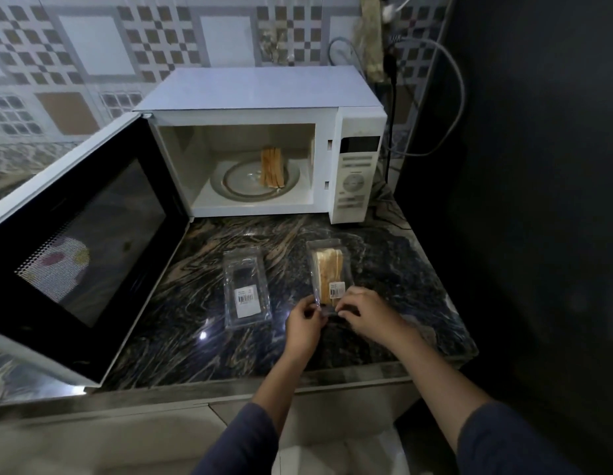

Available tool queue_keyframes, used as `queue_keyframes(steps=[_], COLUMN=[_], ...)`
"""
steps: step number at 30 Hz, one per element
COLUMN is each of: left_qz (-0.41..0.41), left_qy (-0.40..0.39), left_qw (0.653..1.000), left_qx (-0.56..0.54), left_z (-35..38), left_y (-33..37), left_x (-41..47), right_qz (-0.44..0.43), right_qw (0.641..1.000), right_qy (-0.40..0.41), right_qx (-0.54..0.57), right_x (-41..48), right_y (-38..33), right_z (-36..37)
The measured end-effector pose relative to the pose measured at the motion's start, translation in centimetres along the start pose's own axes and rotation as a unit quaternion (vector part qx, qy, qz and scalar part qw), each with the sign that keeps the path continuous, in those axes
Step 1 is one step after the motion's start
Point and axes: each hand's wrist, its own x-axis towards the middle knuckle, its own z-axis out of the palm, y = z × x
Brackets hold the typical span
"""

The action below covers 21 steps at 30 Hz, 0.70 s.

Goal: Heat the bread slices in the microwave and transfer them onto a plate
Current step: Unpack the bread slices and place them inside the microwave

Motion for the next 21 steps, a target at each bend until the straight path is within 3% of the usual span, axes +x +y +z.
queue_keyframes(steps=[6,21], left_qz=[0.044,-0.040], left_qy=[-0.033,0.012], left_qw=[0.998,0.999], left_qx=[0.013,-0.025], left_z=[-0.5,-0.2], left_y=[0.1,1.0], left_x=[-1.1,-0.8], right_qz=[0.007,0.054], right_qw=[0.999,0.989], right_qy=[-0.031,-0.110], right_qx=[0.040,0.083], right_x=[1.4,3.2], right_y=[0.3,0.0], right_z=[-0.8,-1.9])
